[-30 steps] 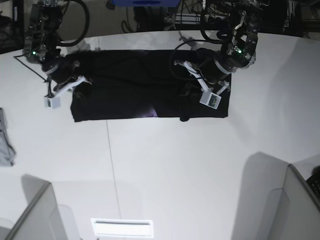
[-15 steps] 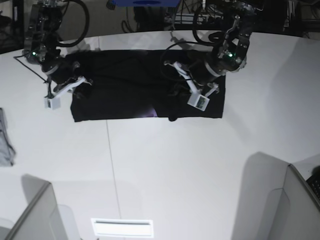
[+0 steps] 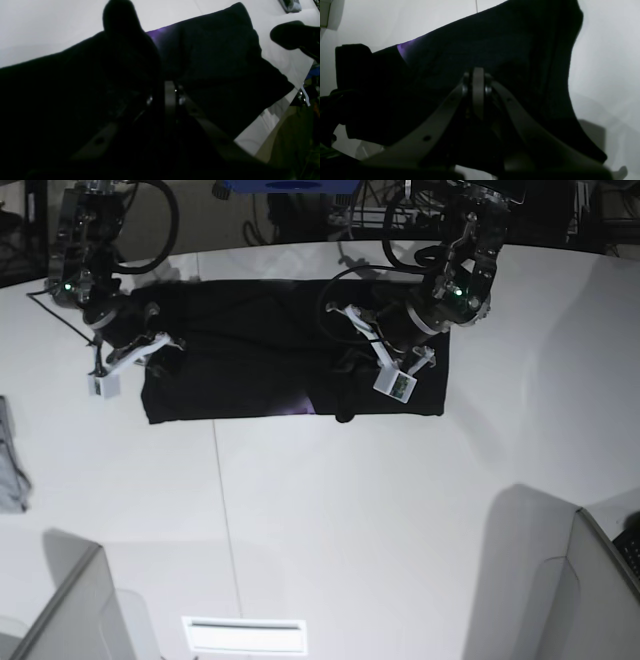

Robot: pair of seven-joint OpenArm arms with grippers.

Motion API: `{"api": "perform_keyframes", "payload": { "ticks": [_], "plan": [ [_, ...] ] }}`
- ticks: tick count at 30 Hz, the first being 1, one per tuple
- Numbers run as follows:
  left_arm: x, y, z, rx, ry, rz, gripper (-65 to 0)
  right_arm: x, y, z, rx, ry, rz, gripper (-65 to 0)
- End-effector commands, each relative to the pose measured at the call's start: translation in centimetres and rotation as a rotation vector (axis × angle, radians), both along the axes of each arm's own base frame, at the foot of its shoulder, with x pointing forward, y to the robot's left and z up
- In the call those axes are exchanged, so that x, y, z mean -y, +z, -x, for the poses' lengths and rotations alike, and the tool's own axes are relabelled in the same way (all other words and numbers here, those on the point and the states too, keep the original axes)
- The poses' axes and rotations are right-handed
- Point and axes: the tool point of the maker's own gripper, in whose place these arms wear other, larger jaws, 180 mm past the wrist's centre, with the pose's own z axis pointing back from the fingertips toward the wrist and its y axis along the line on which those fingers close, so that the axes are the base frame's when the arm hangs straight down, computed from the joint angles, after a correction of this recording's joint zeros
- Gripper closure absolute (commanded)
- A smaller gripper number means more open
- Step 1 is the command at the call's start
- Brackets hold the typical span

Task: Fold the T-shirt properly
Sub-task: 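Grasp the strip end with the left gripper and fold it toward the right gripper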

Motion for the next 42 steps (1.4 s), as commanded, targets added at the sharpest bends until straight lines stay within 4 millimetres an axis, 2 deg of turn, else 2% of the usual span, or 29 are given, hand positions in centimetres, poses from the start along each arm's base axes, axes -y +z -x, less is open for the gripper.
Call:
{"api": "perform_keyframes", "payload": {
  "ticks": [1, 36, 42],
  "plan": [
    [0.37, 1.19, -0.56, 0.037, 0.003, 0.033, 0.0, 0.32, 1.06, -0.76, 0.045, -0.003, 0.005, 0.0],
    [0.57, 1.01, -0.2, 0.027, 0.003, 0.04, 0.0, 0.28, 1.09, -0.82, 0.047, -0.003, 0.003, 0.0],
    [0.57, 1.09, -0.31, 0.03, 0.003, 0.04, -28.8, 0.24, 1.08, -0.82, 0.047, -0.004, 0.002, 0.0]
  ]
}}
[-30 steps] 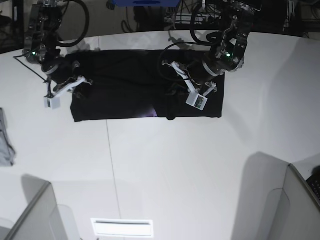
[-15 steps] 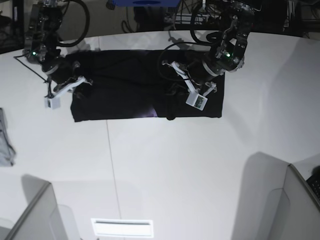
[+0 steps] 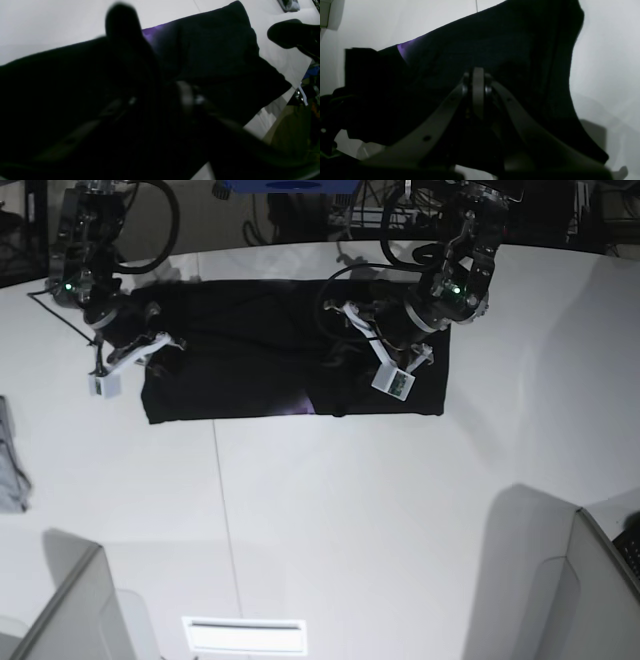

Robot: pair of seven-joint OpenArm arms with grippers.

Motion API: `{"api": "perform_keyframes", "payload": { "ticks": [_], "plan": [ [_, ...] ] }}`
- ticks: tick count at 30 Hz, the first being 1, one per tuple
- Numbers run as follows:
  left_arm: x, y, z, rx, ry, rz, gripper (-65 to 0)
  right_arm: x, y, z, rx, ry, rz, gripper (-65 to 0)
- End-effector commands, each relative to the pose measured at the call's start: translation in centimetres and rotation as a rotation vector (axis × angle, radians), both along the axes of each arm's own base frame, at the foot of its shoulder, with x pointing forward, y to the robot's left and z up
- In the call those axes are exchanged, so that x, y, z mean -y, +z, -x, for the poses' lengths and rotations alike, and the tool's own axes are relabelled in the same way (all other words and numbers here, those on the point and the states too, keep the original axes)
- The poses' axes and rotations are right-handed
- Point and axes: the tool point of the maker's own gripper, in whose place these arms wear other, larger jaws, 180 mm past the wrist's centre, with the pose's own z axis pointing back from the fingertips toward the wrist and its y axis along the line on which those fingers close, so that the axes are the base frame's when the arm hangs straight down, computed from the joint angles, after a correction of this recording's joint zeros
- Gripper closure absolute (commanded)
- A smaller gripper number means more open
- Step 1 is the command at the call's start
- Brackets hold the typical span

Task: Fold the T-shirt properly
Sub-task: 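Grasp the strip end with the left gripper and fold it toward the right gripper, then open both grippers and raise them off the folded shirt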

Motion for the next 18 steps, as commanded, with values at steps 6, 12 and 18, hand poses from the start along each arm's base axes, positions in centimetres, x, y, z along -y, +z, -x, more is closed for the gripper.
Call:
{"api": "perform_keyframes", "payload": {
  "ticks": [6, 12, 18],
  "plan": [
    [1.3, 0.9, -0.7, 0.033, -0.026, 0.037, -39.0, 0.3, 1.1, -0.8, 0.048, -0.003, 0.003, 0.0],
    [5.6, 0.6, -0.2, 0.029, -0.169, 0.044, -39.0, 0.3, 1.2, -0.8, 0.05, -0.002, 0.002, 0.0],
    [4.2, 4.2, -2.1, 0.135, -0.116, 0.063, -35.9, 0.6, 1.3, -0.9, 0.051, -0.006, 0.01, 0.0]
  ]
}}
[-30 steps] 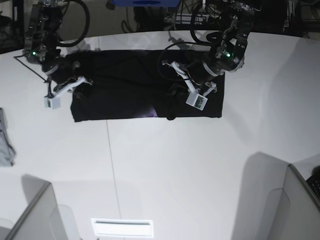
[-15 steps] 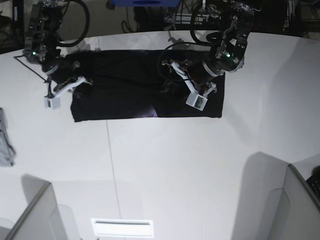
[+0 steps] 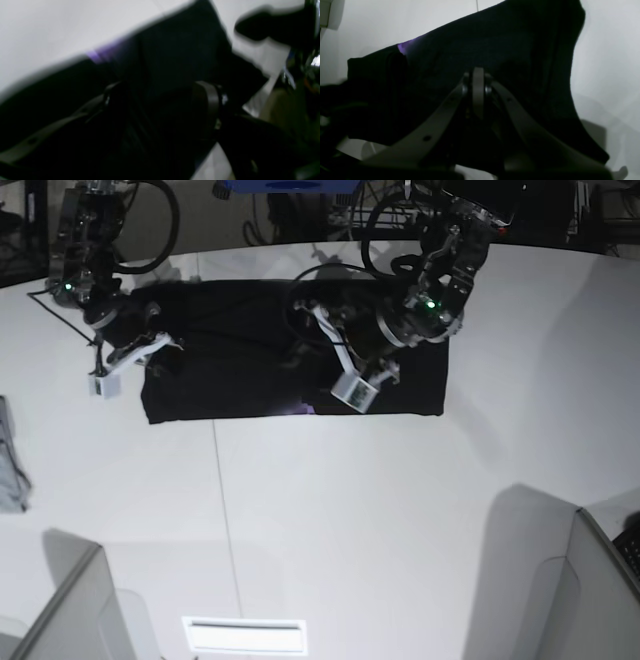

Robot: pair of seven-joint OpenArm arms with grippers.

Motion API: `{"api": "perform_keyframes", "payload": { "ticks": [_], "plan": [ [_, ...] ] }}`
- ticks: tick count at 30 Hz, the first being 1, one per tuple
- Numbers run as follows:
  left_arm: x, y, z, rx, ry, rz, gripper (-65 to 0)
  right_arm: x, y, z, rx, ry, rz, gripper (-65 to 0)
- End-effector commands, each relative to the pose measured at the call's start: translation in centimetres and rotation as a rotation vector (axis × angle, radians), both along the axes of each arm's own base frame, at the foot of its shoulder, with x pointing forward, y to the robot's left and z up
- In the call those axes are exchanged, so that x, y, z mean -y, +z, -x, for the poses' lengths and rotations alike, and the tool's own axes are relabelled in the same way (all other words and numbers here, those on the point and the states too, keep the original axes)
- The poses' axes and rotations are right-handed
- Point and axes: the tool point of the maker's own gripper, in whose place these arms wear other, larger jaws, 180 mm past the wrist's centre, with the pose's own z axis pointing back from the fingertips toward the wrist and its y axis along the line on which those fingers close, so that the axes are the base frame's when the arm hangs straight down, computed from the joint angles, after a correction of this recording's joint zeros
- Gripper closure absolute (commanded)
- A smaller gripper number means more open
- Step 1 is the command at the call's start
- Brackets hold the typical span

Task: Fold the T-shirt properly
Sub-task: 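Open both grippers and raise them off the folded shirt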

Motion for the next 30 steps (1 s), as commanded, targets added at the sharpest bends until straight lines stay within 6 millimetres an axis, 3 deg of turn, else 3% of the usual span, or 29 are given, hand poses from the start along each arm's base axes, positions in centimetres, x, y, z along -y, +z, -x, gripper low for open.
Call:
{"api": "perform_keyframes", "payload": {
  "ticks": [1, 2, 4, 7, 8, 11, 13, 16, 21, 23, 25, 30],
  "plan": [
    [-0.8, 2.2, -1.2, 0.067, 0.037, 0.037, -30.6, 1.2, 1.5, -0.9, 0.055, -0.02, 0.016, 0.0],
    [-1.9, 2.6, -1.4, 0.075, 0.073, 0.036, -22.9, 1.8, 1.6, -1.0, 0.059, -0.042, 0.016, 0.0],
    [-5.4, 3.0, -1.9, 0.091, 0.176, 0.017, 0.0, 2.7, 2.2, -1.6, 0.081, -0.066, 0.024, 0.0],
    [-11.0, 2.5, -1.8, 0.081, 0.323, -0.032, 0.0, 3.4, 2.4, -1.9, 0.052, -0.06, 0.03, 0.0],
    [-13.0, 2.1, -1.5, 0.072, 0.364, -0.06, 0.0, 3.8, 2.5, -1.9, 0.032, -0.059, 0.032, -5.6],
    [-18.4, 0.9, 0.1, 0.042, 0.441, -0.166, 0.0, 4.9, 3.1, -2.1, -0.023, -0.059, 0.026, -36.3],
    [-21.5, 0.6, 1.2, 0.028, 0.488, -0.225, 0.0, 5.1, 3.4, -2.3, -0.046, -0.049, 0.021, -48.9],
    [-25.9, 1.3, 2.6, 0.051, 0.53, -0.297, 0.0, 5.1, 3.2, -2.6, -0.078, -0.021, 0.011, -50.6],
    [-31.8, 2.5, 4.8, 0.09, 0.582, -0.373, 0.0, 7.2, 0.1, -2.1, -0.172, -0.018, -0.038, -50.6],
    [-33.0, 2.2, 5.6, 0.079, 0.604, -0.379, 0.0, 7.7, -0.9, -1.6, -0.194, -0.023, -0.056, -50.6],
    [-33.0, 1.4, 6.1, 0.055, 0.586, -0.374, 0.0, 7.8, -1.1, -1.4, -0.198, -0.017, -0.056, -50.6],
    [-30.8, -1.3, 7.3, -0.004, 0.497, -0.427, 0.0, 7.2, -2.5, -0.7, -0.238, -0.013, -0.086, -50.6]
  ]
}}
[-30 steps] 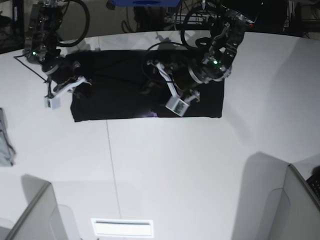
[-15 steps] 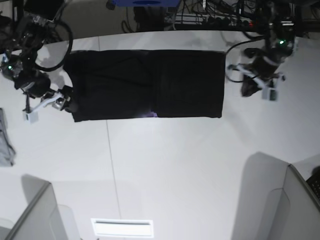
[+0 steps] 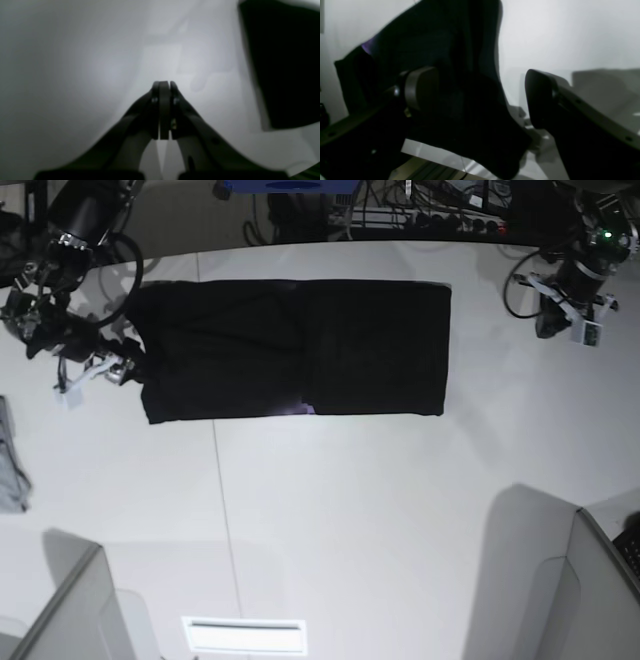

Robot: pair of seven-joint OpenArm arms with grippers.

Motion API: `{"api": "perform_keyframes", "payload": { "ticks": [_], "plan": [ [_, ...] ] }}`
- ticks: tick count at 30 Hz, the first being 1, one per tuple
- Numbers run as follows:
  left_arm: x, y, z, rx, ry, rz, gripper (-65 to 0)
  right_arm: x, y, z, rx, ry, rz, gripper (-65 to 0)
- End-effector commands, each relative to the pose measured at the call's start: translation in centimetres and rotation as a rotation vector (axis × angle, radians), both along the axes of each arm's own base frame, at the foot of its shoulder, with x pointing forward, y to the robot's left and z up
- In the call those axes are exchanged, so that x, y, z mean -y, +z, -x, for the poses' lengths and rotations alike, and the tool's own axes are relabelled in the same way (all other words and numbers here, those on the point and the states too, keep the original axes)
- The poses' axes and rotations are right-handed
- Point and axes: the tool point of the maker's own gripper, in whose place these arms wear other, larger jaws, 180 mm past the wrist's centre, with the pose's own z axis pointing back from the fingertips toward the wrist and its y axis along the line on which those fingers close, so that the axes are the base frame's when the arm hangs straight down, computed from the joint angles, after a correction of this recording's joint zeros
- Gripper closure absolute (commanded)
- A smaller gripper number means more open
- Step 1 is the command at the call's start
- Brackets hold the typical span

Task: Fold the T-shirt properly
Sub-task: 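Open both grippers and raise them off the folded shirt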

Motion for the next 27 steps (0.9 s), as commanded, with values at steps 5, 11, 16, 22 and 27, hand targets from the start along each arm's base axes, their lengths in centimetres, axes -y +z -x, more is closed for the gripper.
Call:
{"api": "perform_keyframes", "payload": {
  "ticks": [5, 11, 16, 22, 27],
  "plan": [
    [1.4, -0.3, -0.4, 0.02, 0.005, -0.001, 0.0, 0.3, -0.3, 0.2, 0.002, 0.022, -0.001, -50.6],
    [2.2, -0.5, -0.8, 0.029, 0.014, 0.021, 0.0, -1.5, -1.7, 2.5, -0.031, 0.092, -0.019, -47.1],
    [4.7, -1.1, -1.2, 0.019, -0.05, 0.054, 0.0, -4.7, -2.5, 2.8, -0.051, 0.171, -0.051, -46.4],
    [6.7, -1.7, -1.4, 0.016, -0.063, 0.099, 0.0, -6.0, -2.6, 2.8, -0.048, 0.179, -0.076, -46.1],
    [6.8, -1.4, -2.0, 0.031, -0.063, 0.103, 0.0, -5.7, -2.6, 2.6, -0.048, 0.179, -0.07, -45.9]
  ]
}}
